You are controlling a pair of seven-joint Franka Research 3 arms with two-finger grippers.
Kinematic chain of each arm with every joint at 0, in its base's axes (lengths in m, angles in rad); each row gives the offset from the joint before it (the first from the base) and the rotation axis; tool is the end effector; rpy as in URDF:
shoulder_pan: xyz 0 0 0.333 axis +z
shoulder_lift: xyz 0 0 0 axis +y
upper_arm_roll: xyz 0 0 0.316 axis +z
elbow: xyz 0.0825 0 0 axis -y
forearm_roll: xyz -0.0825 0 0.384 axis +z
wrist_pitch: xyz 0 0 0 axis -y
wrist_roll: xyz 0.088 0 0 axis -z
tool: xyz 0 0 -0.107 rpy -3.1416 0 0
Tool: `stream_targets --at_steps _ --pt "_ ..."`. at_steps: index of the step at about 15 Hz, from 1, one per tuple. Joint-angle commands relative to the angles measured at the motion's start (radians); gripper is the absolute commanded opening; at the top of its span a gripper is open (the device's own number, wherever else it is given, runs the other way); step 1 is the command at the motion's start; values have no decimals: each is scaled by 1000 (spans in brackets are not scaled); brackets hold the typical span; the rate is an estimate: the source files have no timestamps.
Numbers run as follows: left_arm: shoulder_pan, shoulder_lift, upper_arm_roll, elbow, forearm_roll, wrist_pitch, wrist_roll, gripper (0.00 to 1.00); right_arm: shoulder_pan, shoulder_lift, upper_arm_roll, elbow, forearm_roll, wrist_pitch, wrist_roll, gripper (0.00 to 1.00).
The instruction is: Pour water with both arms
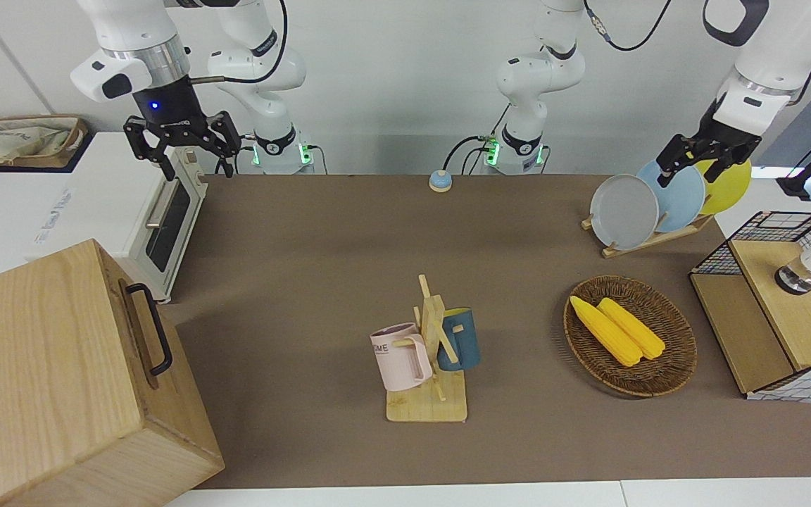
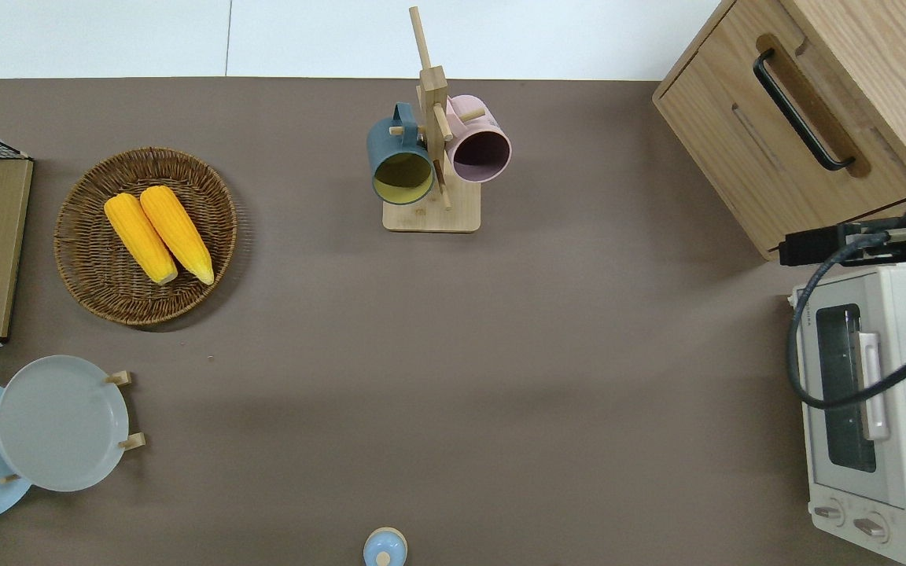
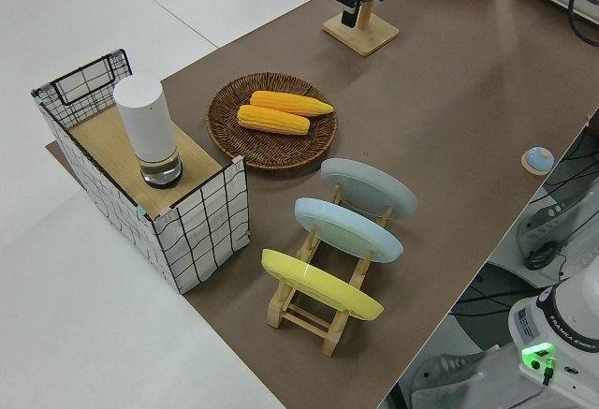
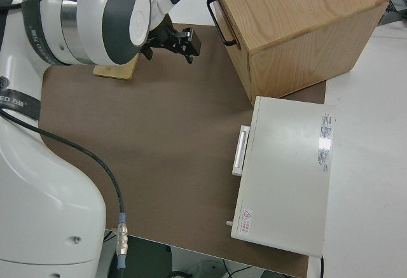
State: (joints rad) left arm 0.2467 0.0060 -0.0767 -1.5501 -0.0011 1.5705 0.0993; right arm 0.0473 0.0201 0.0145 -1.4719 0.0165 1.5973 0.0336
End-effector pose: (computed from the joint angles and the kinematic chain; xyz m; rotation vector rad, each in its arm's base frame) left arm 0.5486 0.0942 0.6309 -3.1392 -0.1110 -0.0228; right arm 0.5627 0.0365 0.6626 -3.1152 -0.0446 -0.1628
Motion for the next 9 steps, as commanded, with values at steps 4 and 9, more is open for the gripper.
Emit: stream_targets --at_steps 4,9 --pt "134 12 20 5 4 60 216 1000 46 153 35 -5 53 147 -11 983" --pt "270 40 23 5 -29 117 417 1000 123 244 36 -5 53 297 -12 983"
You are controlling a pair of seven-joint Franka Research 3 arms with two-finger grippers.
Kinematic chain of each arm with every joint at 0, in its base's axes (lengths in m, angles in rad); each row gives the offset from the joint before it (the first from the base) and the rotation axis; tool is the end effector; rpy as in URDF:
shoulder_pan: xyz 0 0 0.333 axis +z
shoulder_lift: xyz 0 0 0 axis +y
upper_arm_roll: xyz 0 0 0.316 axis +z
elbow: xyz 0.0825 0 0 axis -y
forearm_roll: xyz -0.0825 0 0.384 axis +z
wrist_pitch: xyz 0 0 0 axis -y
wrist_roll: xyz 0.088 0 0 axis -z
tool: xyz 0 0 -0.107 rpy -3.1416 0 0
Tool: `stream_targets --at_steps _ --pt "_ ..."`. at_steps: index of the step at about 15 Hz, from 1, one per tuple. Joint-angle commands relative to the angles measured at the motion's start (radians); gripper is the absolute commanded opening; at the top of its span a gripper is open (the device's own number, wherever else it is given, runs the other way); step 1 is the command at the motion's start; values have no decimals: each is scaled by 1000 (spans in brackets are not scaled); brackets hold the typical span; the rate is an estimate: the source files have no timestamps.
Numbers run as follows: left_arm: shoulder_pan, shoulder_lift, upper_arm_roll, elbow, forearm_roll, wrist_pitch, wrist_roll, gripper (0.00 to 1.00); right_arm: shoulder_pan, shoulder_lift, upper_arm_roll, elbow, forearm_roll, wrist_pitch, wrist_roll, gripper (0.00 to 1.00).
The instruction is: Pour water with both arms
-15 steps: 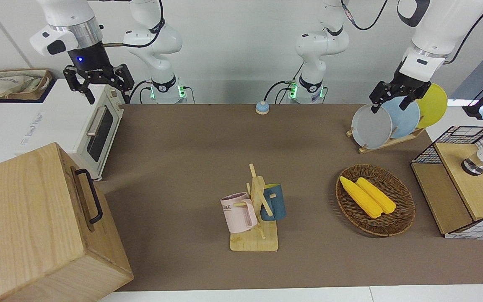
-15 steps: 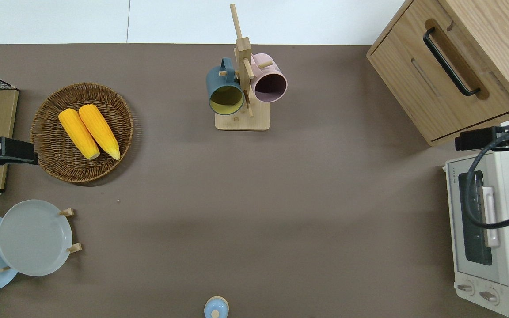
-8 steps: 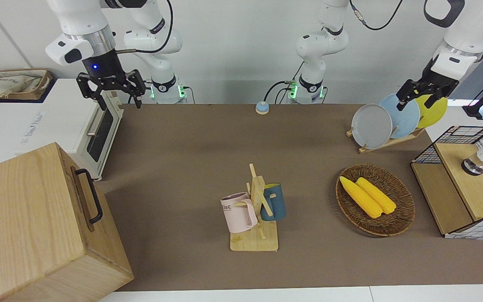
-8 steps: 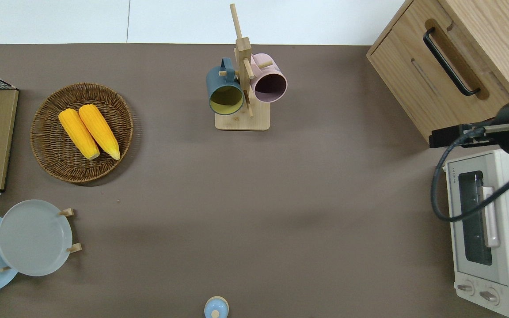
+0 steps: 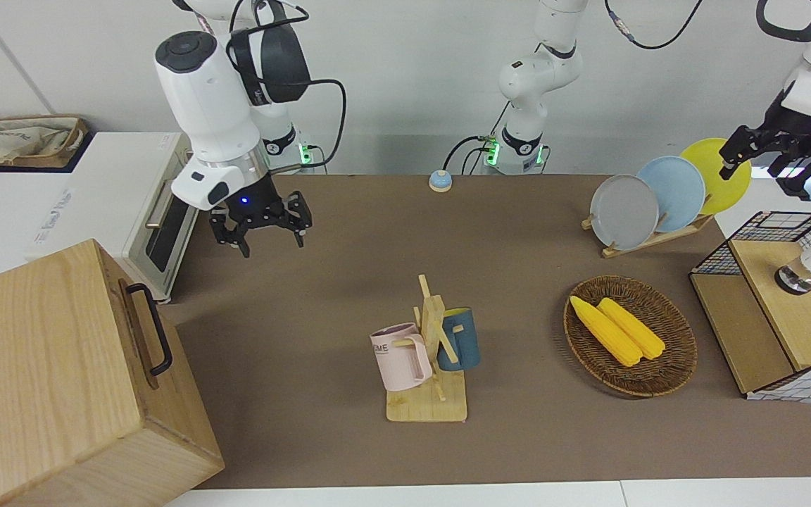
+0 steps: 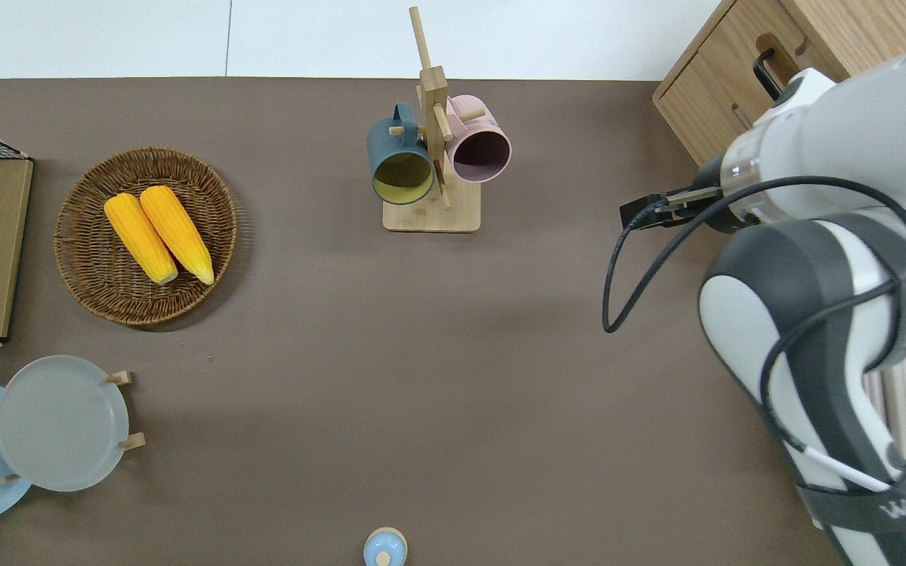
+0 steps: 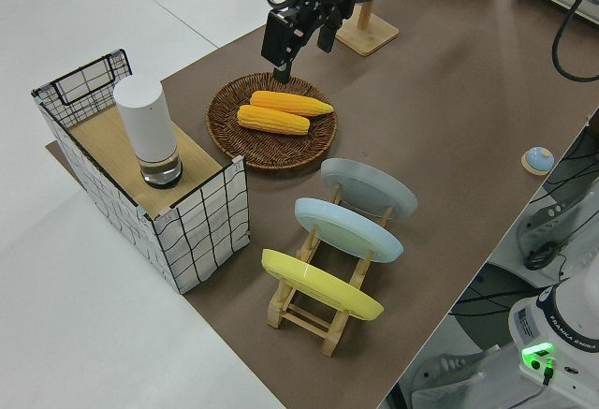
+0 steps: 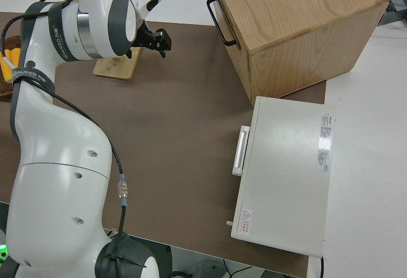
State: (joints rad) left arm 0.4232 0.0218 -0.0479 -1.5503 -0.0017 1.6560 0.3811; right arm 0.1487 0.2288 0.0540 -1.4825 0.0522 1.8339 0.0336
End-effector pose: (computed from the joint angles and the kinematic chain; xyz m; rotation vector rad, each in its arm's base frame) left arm 0.5304 0.2091 0.6299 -3.1107 0.0088 -0.1230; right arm 0.6309 0.1302 0.5549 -3.0499 -0.2391 -0.1755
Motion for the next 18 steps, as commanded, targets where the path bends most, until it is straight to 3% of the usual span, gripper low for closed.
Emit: stream_targets --at_steps 1,5,7,12,16,18 --pt "120 27 -6 7 -32 37 189 1000 32 52 -3 5 17 86 -12 983" --pt "215 59 -6 4 -69 97 330 1000 84 121 -3 8 15 227 -12 983" --pt "242 66 16 -1 -116 139 376 1000 110 151 -3 14 14 286 -12 983" --pt "249 99 51 -16 -225 264 415 1000 144 190 -3 19 6 376 -23 983" --pt "246 118 51 -53 -332 405 410 1000 153 237 -2 19 -3 502 -58 983" --pt "237 124 51 -63 -365 454 406 1000 158 270 -2 37 -3 559 -115 977"
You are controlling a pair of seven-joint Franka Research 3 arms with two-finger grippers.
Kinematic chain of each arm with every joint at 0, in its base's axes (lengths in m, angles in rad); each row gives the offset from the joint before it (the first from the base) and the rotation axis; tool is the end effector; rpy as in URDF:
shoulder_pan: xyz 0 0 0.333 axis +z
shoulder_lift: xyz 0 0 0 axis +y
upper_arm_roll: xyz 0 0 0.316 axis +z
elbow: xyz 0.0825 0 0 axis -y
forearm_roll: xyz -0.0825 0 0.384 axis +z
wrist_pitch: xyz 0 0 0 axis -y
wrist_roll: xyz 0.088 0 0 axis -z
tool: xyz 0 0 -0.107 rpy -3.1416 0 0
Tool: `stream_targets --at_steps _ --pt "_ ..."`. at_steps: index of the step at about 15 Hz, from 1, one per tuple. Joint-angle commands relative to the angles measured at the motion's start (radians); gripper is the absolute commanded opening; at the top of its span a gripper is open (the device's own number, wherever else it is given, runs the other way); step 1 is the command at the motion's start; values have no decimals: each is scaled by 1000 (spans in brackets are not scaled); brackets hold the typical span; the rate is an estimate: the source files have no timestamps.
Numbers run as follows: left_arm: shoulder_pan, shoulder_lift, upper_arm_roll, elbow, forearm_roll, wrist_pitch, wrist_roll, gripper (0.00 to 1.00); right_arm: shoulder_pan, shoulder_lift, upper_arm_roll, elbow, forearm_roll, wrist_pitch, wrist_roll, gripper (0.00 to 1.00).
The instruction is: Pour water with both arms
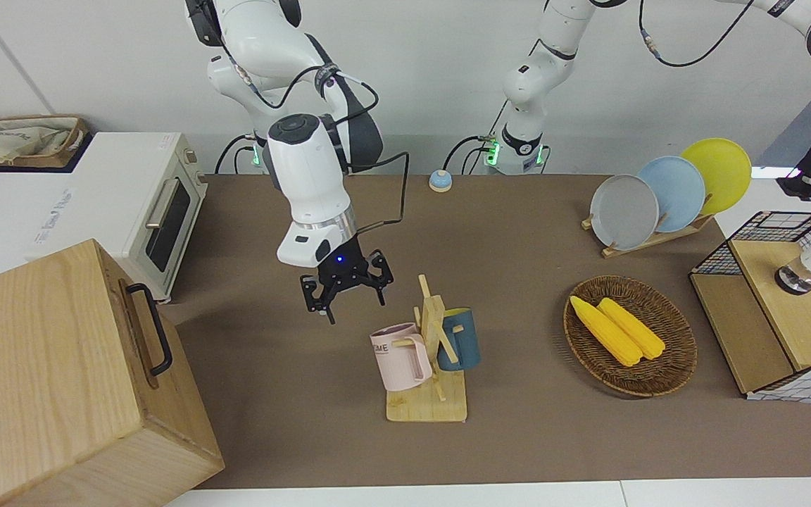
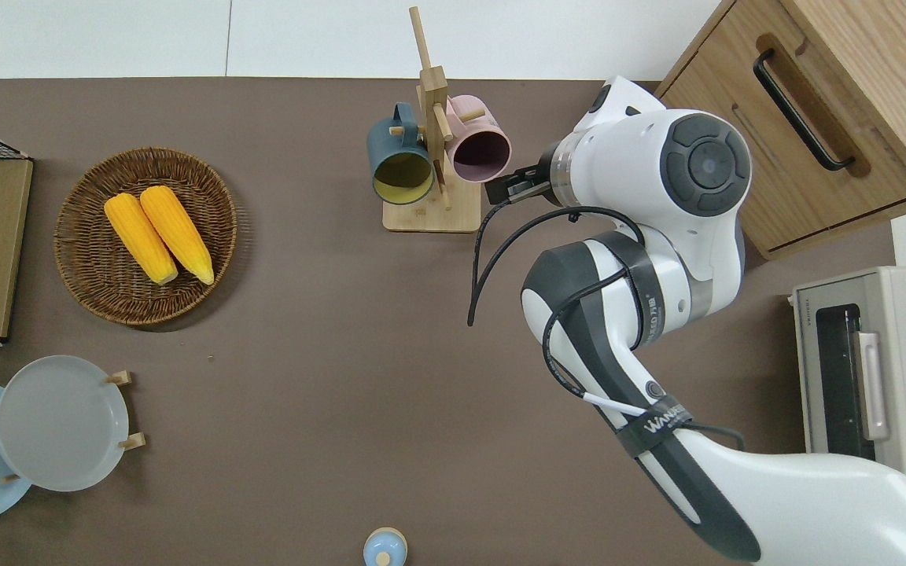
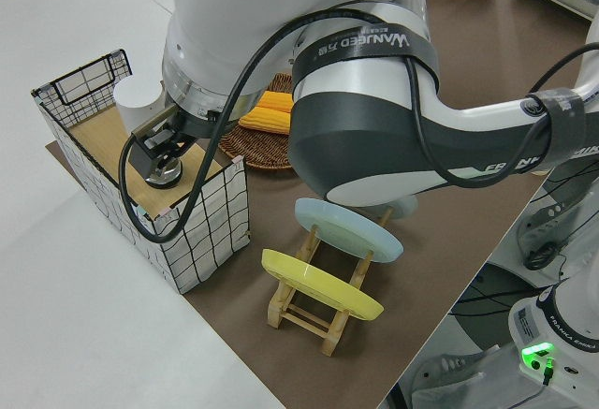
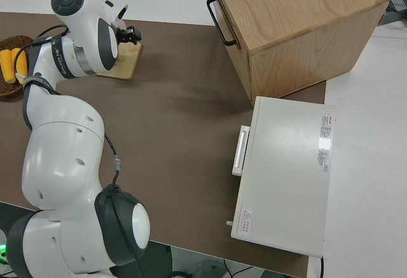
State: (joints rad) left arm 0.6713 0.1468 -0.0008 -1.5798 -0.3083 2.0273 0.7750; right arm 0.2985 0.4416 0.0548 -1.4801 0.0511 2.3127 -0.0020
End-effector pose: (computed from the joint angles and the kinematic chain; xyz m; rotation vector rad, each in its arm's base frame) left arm 0.5092 0.3817 0.5820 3.0495 -0.0150 0.6481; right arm 0.6782 0.2438 0.4639 -2.9190 -0.4686 -0.5599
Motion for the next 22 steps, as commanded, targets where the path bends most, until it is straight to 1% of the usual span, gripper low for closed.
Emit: stream_targets --at_steps 1,2,5,7,8,10,13,14,15,18,19,20,22 --pt "-16 3 -1 -43 -64 115 9 1000 8 71 -3 50 -2 91 -85 973" --pt "-19 13 -7 -54 -80 154 -3 1000 10 81 -3 63 -2 94 -85 960" --pt "-36 22 -19 -89 -104 263 -29 1000 11 111 -3 104 -4 96 -88 871" --pt "-48 34 -19 -89 -112 278 -29 1000 8 140 -4 144 -4 100 -87 835" --pt "-50 37 -19 -91 -114 289 -29 1000 7 150 -4 159 -4 115 -87 787" --pt "-59 48 -19 -89 -115 310 -29 1000 8 158 -4 161 -4 154 -88 612" --pt "-65 66 -25 -89 -115 340 -16 1000 10 160 -4 161 -5 155 -92 379" --pt "-65 68 -27 -89 -115 343 -16 1000 10 161 -4 162 -4 155 -96 316" --pt "-65 68 -31 -89 -115 344 -14 1000 10 163 -4 162 -5 157 -99 268" --pt "-65 80 -45 -88 -114 358 -2 1000 11 163 -4 164 -4 158 -96 222" --pt "-65 85 -47 -88 -115 372 7 1000 13 163 -4 164 -4 159 -95 190" --pt "-64 89 -47 -86 -124 379 12 1000 13 161 -4 164 -4 159 -92 130" --pt "-61 103 -47 -88 -176 393 61 1000 17 161 -4 164 -4 159 -87 48"
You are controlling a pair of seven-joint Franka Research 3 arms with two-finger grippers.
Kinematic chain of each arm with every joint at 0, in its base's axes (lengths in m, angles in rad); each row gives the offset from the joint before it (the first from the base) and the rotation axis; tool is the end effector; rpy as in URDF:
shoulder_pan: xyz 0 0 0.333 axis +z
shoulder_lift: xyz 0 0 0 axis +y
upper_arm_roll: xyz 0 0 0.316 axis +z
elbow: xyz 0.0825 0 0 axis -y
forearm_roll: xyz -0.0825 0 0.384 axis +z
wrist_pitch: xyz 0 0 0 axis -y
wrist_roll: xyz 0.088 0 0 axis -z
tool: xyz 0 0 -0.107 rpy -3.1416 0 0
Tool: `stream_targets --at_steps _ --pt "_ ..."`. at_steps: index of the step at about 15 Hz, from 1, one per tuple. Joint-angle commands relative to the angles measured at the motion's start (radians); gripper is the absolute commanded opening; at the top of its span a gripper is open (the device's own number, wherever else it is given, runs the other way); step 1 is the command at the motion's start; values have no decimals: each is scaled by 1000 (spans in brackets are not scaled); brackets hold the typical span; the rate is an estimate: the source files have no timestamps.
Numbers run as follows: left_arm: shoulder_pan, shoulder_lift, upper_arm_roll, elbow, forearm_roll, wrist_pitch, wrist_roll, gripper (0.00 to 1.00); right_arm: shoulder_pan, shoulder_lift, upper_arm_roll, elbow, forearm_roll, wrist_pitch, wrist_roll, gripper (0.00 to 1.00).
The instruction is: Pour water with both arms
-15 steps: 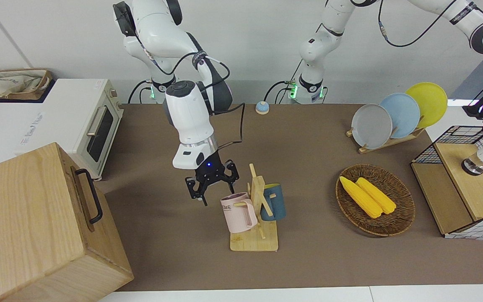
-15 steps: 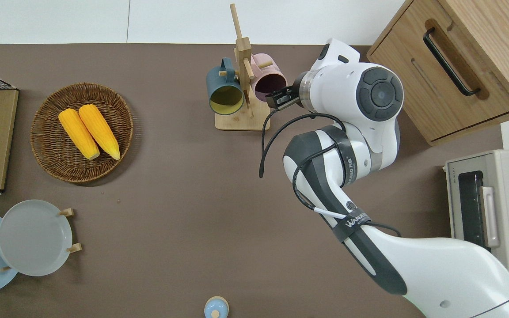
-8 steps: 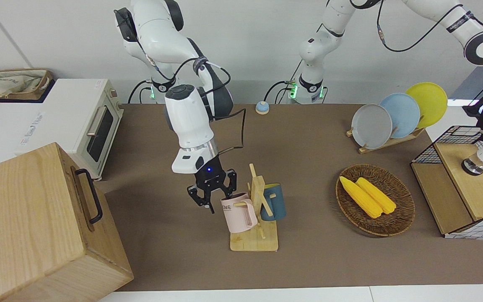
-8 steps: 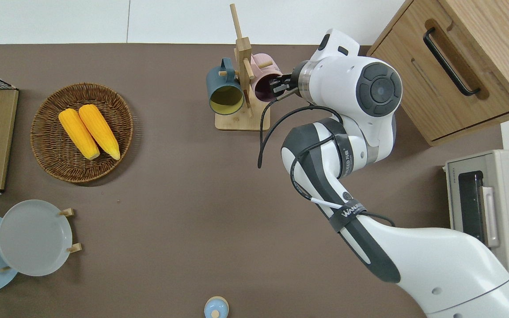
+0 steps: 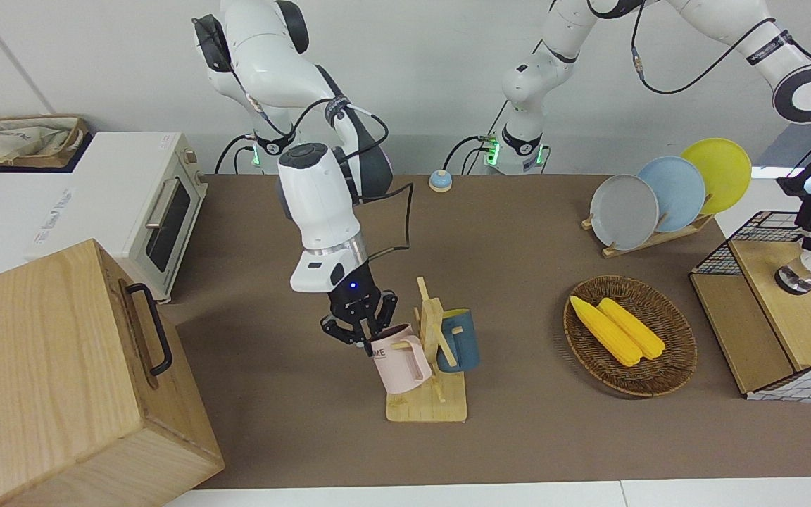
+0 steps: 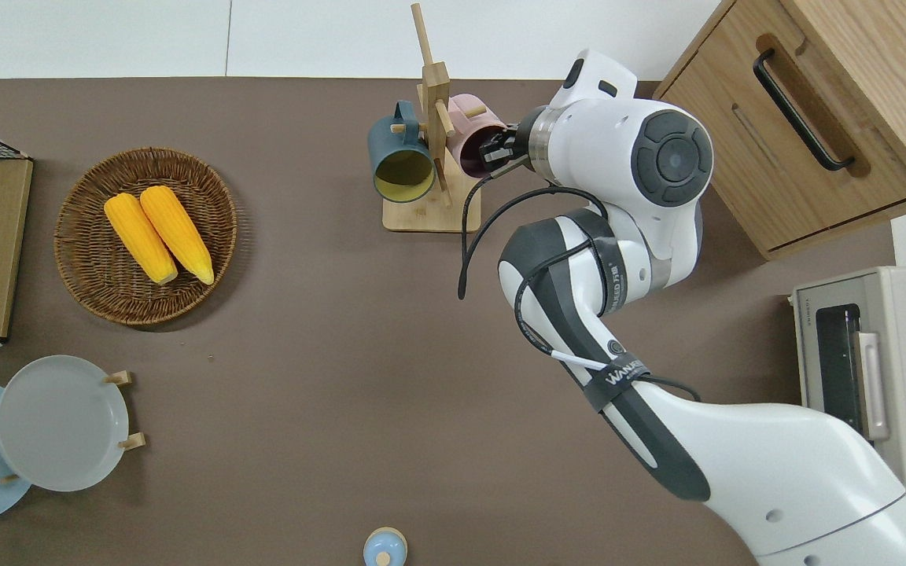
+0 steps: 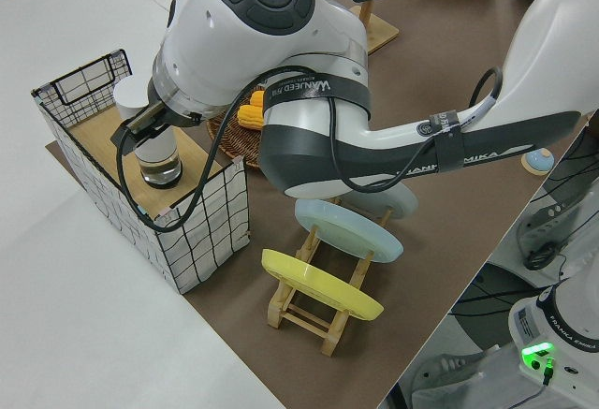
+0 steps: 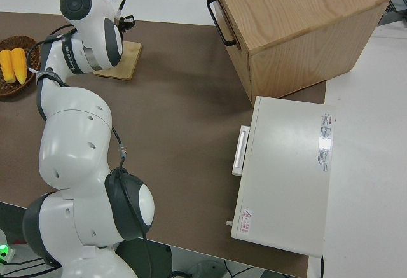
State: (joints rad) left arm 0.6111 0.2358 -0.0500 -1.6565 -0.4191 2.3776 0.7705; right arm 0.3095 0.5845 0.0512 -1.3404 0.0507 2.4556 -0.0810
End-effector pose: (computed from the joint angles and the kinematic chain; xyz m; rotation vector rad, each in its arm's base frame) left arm 0.5699 0.3569 0.5254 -2.9954 -0.0423 -0.9298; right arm 0.7163 0.2598 0.4479 -2.8464 -0.5696 -0.7681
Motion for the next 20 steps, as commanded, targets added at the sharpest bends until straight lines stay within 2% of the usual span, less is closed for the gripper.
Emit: stream_targets --at_steps 1,3,10,15,18,20 --pt "5 17 2 -11 -93 46 96 1000 8 18 -1 23 -2 16 -6 29" --pt "6 22 2 -11 -127 64 105 1000 6 18 -1 24 -2 16 -2 12" --pt "-1 45 2 -14 -141 95 104 1000 -7 3 1 24 0 -3 -5 0" --pt "-2 50 2 -26 -170 95 104 989 -9 -15 -14 23 -6 -32 -17 0" --pt "-4 53 2 -28 -179 95 102 895 -13 -32 -16 23 -25 -49 -35 0" --pt "-4 53 2 -28 -179 94 102 649 -30 -51 -17 21 -31 -64 -39 0"
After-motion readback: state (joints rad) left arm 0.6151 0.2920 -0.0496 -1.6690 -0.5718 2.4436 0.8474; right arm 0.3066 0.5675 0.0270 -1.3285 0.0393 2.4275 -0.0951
